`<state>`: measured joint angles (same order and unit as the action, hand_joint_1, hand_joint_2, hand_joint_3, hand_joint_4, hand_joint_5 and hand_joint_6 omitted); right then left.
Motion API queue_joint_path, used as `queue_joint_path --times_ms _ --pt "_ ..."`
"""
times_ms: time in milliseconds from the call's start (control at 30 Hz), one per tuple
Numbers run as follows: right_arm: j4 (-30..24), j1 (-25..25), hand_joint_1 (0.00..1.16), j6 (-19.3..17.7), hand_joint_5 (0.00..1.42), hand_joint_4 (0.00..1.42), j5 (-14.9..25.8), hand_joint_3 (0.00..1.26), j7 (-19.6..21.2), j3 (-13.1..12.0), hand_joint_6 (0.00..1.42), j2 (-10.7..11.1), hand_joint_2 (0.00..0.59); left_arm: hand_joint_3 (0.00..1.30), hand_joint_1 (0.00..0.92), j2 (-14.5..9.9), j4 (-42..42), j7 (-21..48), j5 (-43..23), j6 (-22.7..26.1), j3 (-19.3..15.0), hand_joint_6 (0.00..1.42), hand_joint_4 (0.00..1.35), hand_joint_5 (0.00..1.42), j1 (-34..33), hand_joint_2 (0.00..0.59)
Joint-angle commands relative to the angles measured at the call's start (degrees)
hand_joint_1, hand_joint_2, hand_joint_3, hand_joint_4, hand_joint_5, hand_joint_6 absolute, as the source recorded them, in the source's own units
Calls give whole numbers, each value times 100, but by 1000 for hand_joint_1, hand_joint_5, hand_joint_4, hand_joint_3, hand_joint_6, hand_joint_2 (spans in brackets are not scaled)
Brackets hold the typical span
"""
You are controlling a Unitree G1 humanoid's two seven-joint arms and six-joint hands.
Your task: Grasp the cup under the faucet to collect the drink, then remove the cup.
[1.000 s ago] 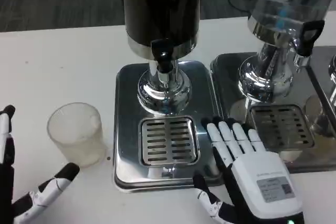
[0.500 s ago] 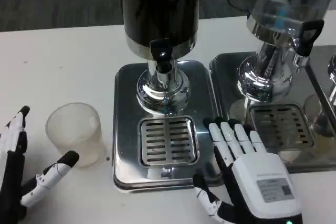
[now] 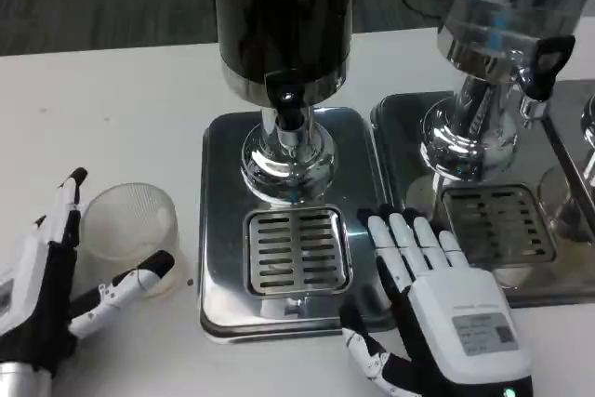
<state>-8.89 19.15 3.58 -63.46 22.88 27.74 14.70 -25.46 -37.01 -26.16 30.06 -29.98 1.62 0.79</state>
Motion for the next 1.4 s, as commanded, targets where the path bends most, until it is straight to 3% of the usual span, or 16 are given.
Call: queue_joint_path --times_ms 33,233,500,767,867,1000,1167,1400 --pt "64 -39 342 24 0 0 43 33 32 -17 42 -8 436 0 153 -82 -246 27 -36 -98 106 163 0 168 -220 3" --pt "56 -19 343 37 0 0 29 34 51 -13 45 -28 436 0 169 -121 -599 77 -134 -434 218 226 4 252 -440 10" --pt "68 -21 335 18 0 0 40 40 78 -10 60 -47 427 0 224 -124 -754 -73 -44 -550 271 326 116 379 -594 27" --pt "92 -36 331 11 0 0 68 45 68 -26 97 -53 427 273 415 -147 -796 -536 112 -641 312 546 505 679 -612 89" --pt "100 -51 331 5 0 0 77 45 76 -29 102 -55 427 335 417 -148 -817 -664 130 -672 335 602 581 747 -614 96" --pt "108 -69 330 2 0 0 78 45 57 -23 105 -43 427 343 408 -146 -843 -866 191 -717 355 615 585 754 -606 100" --pt "104 -77 330 -12 0 0 111 45 60 -59 108 -14 427 356 415 -141 -915 -1040 205 -803 370 750 631 818 -624 98" --pt "91 -128 330 -28 0 0 177 45 14 -87 119 53 427 364 388 -143 -962 -1232 243 -918 411 774 645 847 -628 81"
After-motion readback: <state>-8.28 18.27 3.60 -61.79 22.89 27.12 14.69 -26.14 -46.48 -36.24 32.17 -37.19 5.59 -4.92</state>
